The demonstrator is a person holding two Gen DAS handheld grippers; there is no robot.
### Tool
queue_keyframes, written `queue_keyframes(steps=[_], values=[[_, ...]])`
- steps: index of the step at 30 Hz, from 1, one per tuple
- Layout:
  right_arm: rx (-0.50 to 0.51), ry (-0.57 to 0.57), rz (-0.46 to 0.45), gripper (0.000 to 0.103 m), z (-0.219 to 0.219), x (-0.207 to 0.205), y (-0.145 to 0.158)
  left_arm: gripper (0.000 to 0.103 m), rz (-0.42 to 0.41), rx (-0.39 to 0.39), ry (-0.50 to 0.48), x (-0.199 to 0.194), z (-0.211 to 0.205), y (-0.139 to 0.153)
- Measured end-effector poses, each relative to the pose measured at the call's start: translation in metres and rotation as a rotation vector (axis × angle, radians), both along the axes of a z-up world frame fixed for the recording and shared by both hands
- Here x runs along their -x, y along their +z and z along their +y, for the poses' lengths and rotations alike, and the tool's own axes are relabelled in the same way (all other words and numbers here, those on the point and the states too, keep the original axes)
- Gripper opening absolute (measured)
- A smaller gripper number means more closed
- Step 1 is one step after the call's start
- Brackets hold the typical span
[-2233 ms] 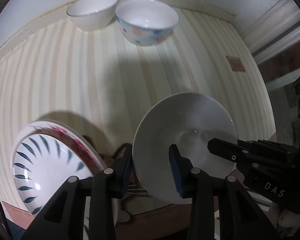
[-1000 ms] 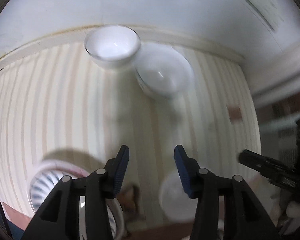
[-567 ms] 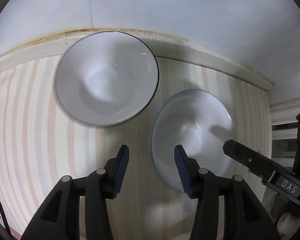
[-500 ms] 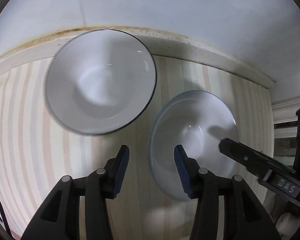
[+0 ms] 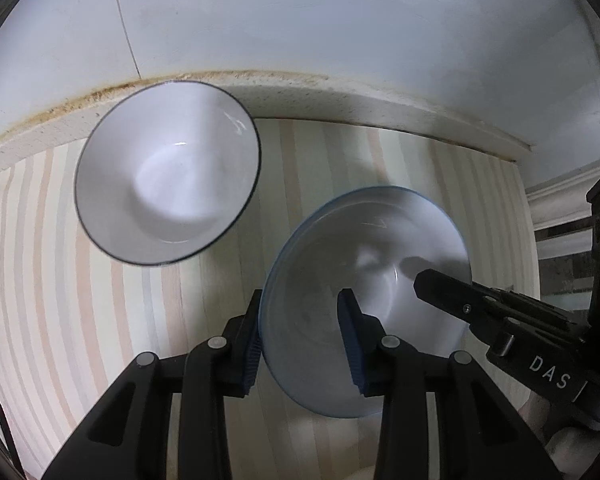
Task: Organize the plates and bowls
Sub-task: 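Carry the held bowl with both grippers onto the heart-pattern bowl, nesting them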
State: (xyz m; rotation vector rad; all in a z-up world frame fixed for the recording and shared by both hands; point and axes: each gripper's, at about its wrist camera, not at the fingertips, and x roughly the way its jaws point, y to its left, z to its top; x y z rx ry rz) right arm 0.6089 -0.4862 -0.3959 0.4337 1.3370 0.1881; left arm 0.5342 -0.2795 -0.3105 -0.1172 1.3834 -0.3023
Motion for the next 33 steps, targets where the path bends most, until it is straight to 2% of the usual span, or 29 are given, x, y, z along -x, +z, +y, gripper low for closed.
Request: queue_keyframes(steps=[8, 14, 17, 24, 28, 33], values=[[-0.021, -0.029, -0.011, 0.014, -0.008, 0.035, 0.033, 0.033, -0.029, 0.017, -0.042, 0.033, 0.003, 0.037], [-0.03, -0.035, -0.038, 0.015, -0.009, 0.081, 0.066, 0.033, -0.054, 0.034, -0.086, 0.071, -0.001, 0.07], [-0.034, -0.035, -0.037, 0.015, -0.008, 0.113, 0.081, 0.033, -0.043, 0.04, -0.114, 0.097, -0.008, 0.075], [-0.04, -0.035, 0.018, 0.015, -0.009, 0.184, 0.081, 0.033, 0.036, 0.037, -0.154, 0.147, -0.012, 0.058], [-0.048, -0.037, 0.075, 0.014, -0.007, 0.217, 0.063, 0.033, 0.061, 0.005, -0.177, 0.164, -0.016, 0.044], [-0.052, -0.039, 0.117, 0.015, -0.003, 0.233, 0.041, 0.033, 0.086, -0.033, -0.195, 0.173, -0.021, 0.029]])
